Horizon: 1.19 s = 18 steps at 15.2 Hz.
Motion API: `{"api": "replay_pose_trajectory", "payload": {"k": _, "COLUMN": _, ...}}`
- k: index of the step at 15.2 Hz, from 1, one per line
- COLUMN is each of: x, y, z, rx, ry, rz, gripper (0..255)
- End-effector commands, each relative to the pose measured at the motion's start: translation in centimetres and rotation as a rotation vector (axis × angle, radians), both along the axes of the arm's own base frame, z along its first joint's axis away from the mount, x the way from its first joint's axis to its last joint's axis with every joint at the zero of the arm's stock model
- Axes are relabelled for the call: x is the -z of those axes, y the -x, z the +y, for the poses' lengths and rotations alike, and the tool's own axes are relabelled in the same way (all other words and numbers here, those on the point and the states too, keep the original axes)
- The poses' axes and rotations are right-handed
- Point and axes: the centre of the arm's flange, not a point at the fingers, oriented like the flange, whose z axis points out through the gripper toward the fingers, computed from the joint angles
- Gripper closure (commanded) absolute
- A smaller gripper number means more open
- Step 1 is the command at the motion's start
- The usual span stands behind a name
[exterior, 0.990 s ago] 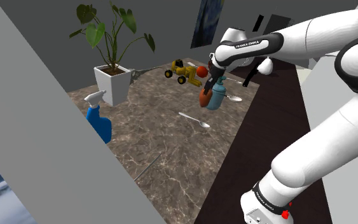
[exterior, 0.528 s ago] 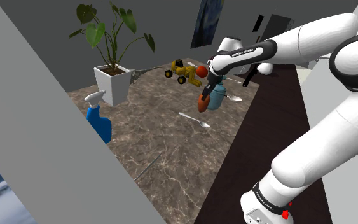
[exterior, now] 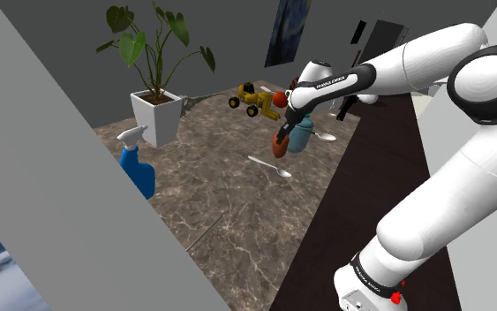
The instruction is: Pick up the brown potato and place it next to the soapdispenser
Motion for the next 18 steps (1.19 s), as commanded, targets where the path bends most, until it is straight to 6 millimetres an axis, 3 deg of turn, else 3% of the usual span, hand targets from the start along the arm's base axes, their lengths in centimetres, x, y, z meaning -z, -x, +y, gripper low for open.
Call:
{"api": "replay_pose_trajectory", "payload": {"k": 1, "x": 2.3, "y": 0.3, "z": -0.2, "rx": 0.005, "ry": -0.008, "rz": 0.034, "gripper": 255}}
{"api": "replay_pose_trajectory", "payload": {"k": 3, "x": 3.5, "y": 0.3, "z": -0.2, "rx": 0.005, "ry": -0.008, "rz": 0.034, "gripper": 255}}
{"api": "replay_pose_trajectory", "payload": {"k": 11, "x": 3.5, "y": 0.3, "z": -0.2, "rx": 0.005, "ry": -0.008, "rz": 0.034, "gripper": 255}}
{"api": "replay_pose_trajectory", "payload": {"k": 12, "x": 3.4, "y": 0.5, "z": -0.4, "rx": 0.005, "ry": -0.008, "rz": 0.034, "gripper": 0}}
{"api": "replay_pose_trajectory", "payload": {"k": 17, "x": 3.5, "y": 0.3, "z": -0.2, "rx": 0.005, "ry": -0.008, "rz": 0.034, "gripper": 0}}
{"api": "replay_pose_trajectory", "payload": {"k": 18, "x": 2.2, "y": 0.5, "z": -0.2, "rx": 0.005, "ry": -0.008, "rz": 0.034, "gripper": 0}}
